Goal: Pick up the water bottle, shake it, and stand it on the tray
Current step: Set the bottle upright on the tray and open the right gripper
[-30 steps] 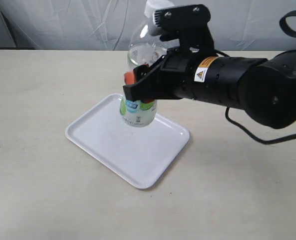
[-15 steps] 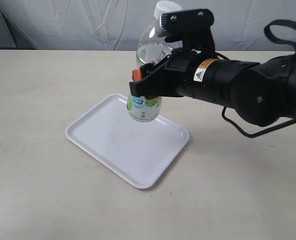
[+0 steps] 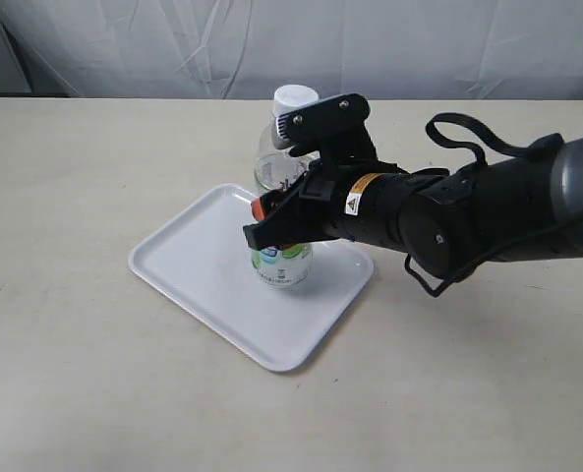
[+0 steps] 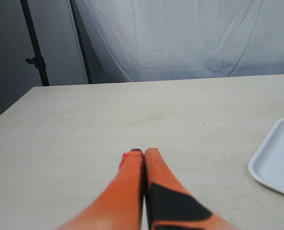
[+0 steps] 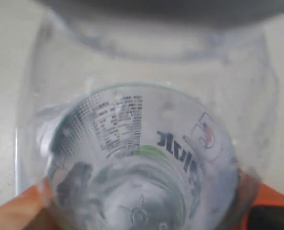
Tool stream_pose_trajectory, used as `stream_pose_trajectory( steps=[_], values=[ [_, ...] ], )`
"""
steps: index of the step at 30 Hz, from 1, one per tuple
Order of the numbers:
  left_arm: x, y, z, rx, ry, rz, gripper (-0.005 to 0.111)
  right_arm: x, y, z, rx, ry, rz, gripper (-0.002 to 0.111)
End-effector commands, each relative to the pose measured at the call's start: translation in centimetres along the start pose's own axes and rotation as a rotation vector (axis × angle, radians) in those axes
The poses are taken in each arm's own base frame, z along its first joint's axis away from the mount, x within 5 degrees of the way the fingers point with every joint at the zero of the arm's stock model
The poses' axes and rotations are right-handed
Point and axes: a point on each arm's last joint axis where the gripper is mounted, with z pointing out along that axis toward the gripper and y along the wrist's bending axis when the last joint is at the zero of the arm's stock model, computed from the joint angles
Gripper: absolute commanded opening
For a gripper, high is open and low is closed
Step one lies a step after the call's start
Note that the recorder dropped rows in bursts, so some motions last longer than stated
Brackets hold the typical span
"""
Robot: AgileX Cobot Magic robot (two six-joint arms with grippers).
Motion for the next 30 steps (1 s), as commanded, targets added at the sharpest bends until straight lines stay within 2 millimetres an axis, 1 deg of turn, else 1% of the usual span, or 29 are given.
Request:
stream_pose_trajectory(
  steps=[1, 3, 5, 6, 10, 12, 15, 18, 21, 26, 30],
  values=[
    [0.0, 0.0, 0.0, 0.006, -0.007, -0.007, 0.000, -0.8, 0.2, -0.1, -0.013, -0.060, -0.052, -0.001],
    [0.0, 0.0, 0.0, 0.006, -0.007, -0.007, 0.000, -0.8, 0.2, -0.1, -0.019, -0.054, -0.074, 0.000],
    [0.0, 0.0, 0.0, 0.006, -0.007, -0.007, 0.000, -0.6, 0.2, -0.1, -0.022, -0.040, -0.087, 0.007],
    [0.0, 0.0, 0.0, 0.006, -0.007, -0.007, 0.000, -0.6, 0.3, -0.1, -0.024, -0.033, -0.094, 0.013],
    [0.0, 0.0, 0.0, 0.006, -0.007, -0.007, 0.000, -0.5, 0.3, -0.1, -0.027, -0.024, -0.107, 0.044],
    [0.0, 0.0, 0.0, 0.006, -0.007, -0.007, 0.000, -0.5, 0.3, -0.1, -0.027, -0.024, -0.107, 0.057],
    [0.0, 0.0, 0.0, 0.006, -0.007, -0.007, 0.000, -0.4, 0.3, -0.1, -0.027, -0.018, -0.107, 0.070],
    [0.0, 0.0, 0.0, 0.006, -0.007, -0.007, 0.000, -0.4, 0.3, -0.1, -0.027, -0.016, -0.107, 0.082],
    [0.0, 0.0, 0.0, 0.006, -0.007, -0.007, 0.000, -0.4, 0.3, -0.1, -0.027, -0.016, -0.107, 0.087],
    [0.0, 0.0, 0.0, 0.006, -0.007, -0.007, 0.000, -0.5, 0.3, -0.1, -0.027, -0.018, -0.107, 0.087],
    [0.0, 0.0, 0.0, 0.006, -0.007, -0.007, 0.000, -1.5, 0.3, -1.1, -0.028, -0.060, -0.106, 0.087]
  ],
)
